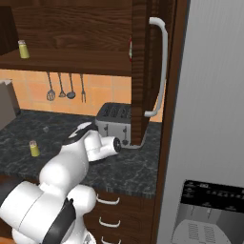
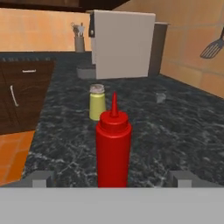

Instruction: Put the shaker and condiment bottle from the counter next to their counterparts in the cabinet.

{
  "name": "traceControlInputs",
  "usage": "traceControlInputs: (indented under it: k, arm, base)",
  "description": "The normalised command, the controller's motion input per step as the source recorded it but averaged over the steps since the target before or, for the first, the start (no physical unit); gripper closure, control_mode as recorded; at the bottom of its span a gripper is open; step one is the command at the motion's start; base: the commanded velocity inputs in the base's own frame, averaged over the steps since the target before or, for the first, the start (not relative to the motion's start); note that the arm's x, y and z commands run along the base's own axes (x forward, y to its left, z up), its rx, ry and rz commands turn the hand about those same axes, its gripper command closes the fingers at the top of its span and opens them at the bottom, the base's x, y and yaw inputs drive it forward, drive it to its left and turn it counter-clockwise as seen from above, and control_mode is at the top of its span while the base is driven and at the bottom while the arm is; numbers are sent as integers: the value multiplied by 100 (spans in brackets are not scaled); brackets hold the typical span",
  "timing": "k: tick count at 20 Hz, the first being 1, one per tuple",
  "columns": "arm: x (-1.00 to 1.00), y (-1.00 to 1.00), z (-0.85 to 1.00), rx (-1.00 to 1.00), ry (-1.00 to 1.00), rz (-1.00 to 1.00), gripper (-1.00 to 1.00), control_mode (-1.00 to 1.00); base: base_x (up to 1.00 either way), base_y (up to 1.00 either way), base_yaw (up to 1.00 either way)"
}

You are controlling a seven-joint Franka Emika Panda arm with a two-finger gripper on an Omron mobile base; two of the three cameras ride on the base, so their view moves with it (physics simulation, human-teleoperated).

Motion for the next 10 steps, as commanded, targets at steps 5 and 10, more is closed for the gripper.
traceControlInputs:
  k: [5, 10]
  arm:
    - [0, 42, -4, 0, 0, 0, -100, -100]
    - [0, 37, -7, 0, 0, 0, -100, -100]
  base:
    - [0, 0, 0]
    - [0, 0, 0]
